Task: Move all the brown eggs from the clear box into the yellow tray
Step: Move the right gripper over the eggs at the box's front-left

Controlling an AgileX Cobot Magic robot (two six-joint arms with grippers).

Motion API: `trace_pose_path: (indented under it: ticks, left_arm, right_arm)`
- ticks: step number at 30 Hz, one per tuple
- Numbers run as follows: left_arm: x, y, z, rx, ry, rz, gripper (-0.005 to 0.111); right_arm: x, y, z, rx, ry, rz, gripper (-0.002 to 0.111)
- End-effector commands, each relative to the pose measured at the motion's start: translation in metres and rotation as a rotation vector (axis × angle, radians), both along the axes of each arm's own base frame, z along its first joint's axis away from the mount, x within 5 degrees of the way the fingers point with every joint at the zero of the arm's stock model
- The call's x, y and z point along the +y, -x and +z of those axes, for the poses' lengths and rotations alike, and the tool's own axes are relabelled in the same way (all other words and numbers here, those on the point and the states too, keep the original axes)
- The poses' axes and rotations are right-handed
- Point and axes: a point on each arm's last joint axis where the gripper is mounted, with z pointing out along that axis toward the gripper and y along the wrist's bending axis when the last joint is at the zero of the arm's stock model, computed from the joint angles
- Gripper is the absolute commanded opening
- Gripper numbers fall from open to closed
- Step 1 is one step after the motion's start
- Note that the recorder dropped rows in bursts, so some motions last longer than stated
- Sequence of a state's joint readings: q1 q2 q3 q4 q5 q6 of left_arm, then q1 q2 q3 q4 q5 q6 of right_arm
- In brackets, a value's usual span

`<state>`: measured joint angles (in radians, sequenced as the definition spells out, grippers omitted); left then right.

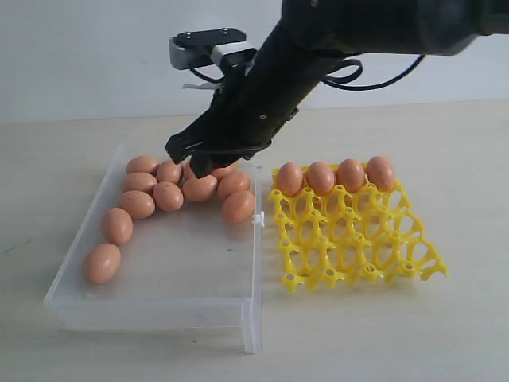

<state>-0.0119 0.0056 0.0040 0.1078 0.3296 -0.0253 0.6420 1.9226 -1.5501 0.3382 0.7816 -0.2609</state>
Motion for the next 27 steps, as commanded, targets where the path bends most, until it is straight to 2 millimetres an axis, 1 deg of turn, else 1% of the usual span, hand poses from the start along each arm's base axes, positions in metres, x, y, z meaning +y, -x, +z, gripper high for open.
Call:
trace_pose_path:
  ticks: [1,4,6,10,14,16,19,23,26,27]
  left_arm:
    - [0.000,0.000,0.003,-0.023,0.007,0.001,0.000]
    - [0.000,0.000,0.003,-0.023,0.007,0.001,0.000]
    - [0.000,0.000,0.003,-0.023,0.007,0.001,0.000]
    - [0.000,0.000,0.003,-0.023,0.007,0.001,0.000]
    - [0.000,0.000,0.003,-0.023,0.007,0.001,0.000]
    - [0.000,0.000,0.003,-0.023,0.007,0.001,0.000]
    - [0.000,0.000,0.003,-0.023,0.007,0.001,0.000]
    - [0.000,0.000,0.003,-0.023,0.007,0.001,0.000]
    - [0.000,0.000,0.003,-0.023,0.007,0.001,0.000]
    - [0.000,0.000,0.003,-0.023,0.007,0.001,0.000]
  right_arm:
    - [0.026,-0.008,-0.018,0.093,0.046,0.036,0.039]
    - [0.049,-0.005,-0.039,0.136,0.076,0.098,0.040]
    - [0.064,-0.001,-0.049,0.123,0.097,0.179,0.045]
    - [0.093,0.005,-0.061,0.127,0.101,0.240,0.054]
    - [0.114,0.005,-0.069,0.142,0.065,0.220,0.054]
    - [0.121,0.001,-0.071,0.152,0.040,0.177,0.054]
    - [0.124,-0.009,-0.073,0.139,0.018,0.108,0.054]
    - [0.125,-0.025,-0.067,0.080,-0.046,0.021,0.054]
    - [0.129,-0.032,-0.074,0.063,-0.063,0.005,0.054]
    - [0.131,-0.034,-0.080,0.069,-0.066,0.003,0.054]
